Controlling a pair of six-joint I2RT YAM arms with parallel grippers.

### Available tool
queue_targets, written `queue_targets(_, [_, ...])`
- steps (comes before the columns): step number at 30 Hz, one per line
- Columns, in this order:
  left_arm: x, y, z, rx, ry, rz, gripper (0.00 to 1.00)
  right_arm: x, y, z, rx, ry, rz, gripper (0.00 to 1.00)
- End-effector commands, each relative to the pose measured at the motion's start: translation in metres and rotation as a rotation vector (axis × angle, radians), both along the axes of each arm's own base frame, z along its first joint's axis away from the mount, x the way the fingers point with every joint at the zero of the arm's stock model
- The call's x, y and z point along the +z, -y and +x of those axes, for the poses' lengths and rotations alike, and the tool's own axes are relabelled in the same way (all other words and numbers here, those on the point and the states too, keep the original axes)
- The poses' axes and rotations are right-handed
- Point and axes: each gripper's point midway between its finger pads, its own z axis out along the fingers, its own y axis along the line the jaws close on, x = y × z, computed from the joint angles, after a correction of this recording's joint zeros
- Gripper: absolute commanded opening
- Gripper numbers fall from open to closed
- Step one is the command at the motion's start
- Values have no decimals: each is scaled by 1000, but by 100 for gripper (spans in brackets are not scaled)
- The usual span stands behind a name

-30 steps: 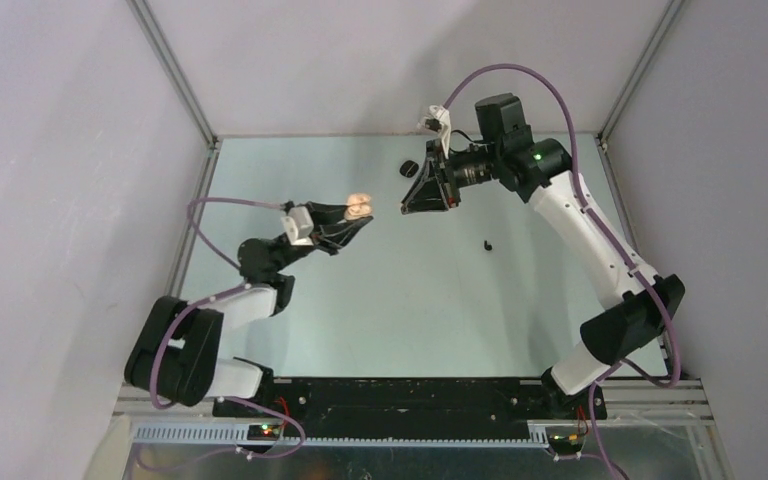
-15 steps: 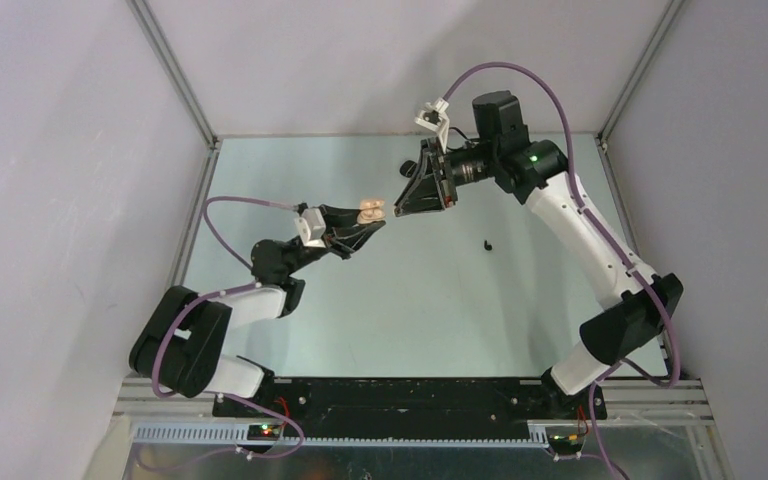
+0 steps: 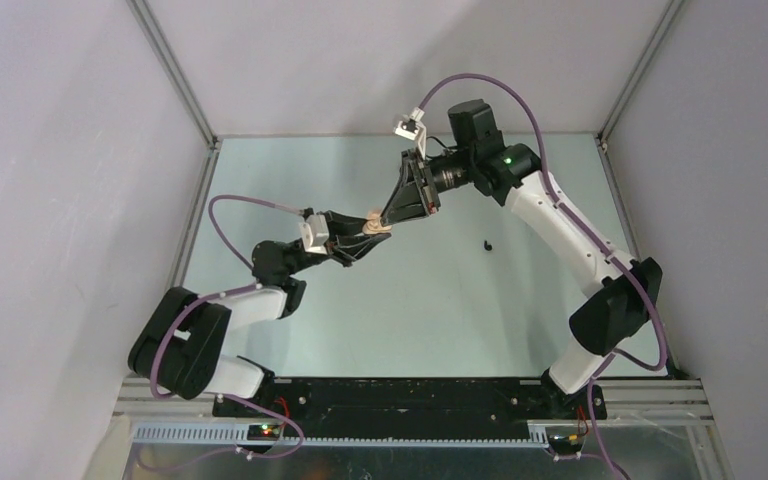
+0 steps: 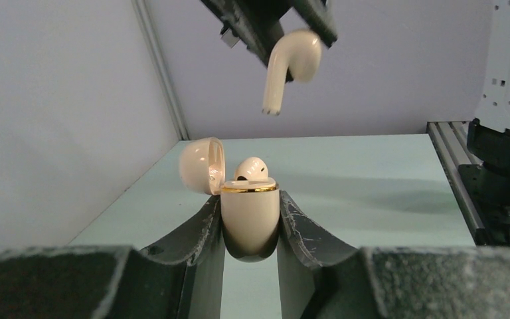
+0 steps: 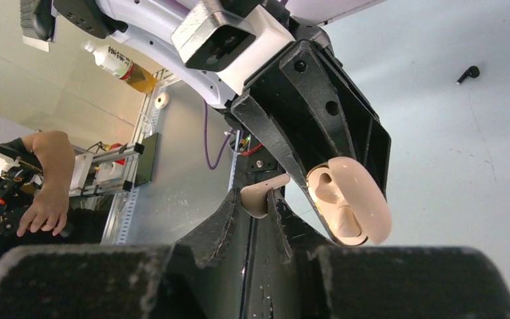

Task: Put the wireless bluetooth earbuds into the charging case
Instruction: Place the earbud in the charging case.

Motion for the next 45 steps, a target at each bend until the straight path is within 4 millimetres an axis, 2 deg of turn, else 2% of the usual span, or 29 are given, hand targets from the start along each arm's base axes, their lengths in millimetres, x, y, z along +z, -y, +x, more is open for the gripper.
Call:
queue_targets(1, [22,1,-16,-47,104,-20,10,-3,-4,1,-1,-6,-1,19])
queue_targets(8, [23,1,-21,-63,113,-15,10,-12,-5,4,-30,-8,-31,19])
queue_targets(24, [26,1,-23,-74,103,-23,10,-22,-12,-2,-13,-7,-55,19])
queue_targets(45, [27,2,-27,-90,109,-17,10,-35,-13,3,-45,19,-97,18])
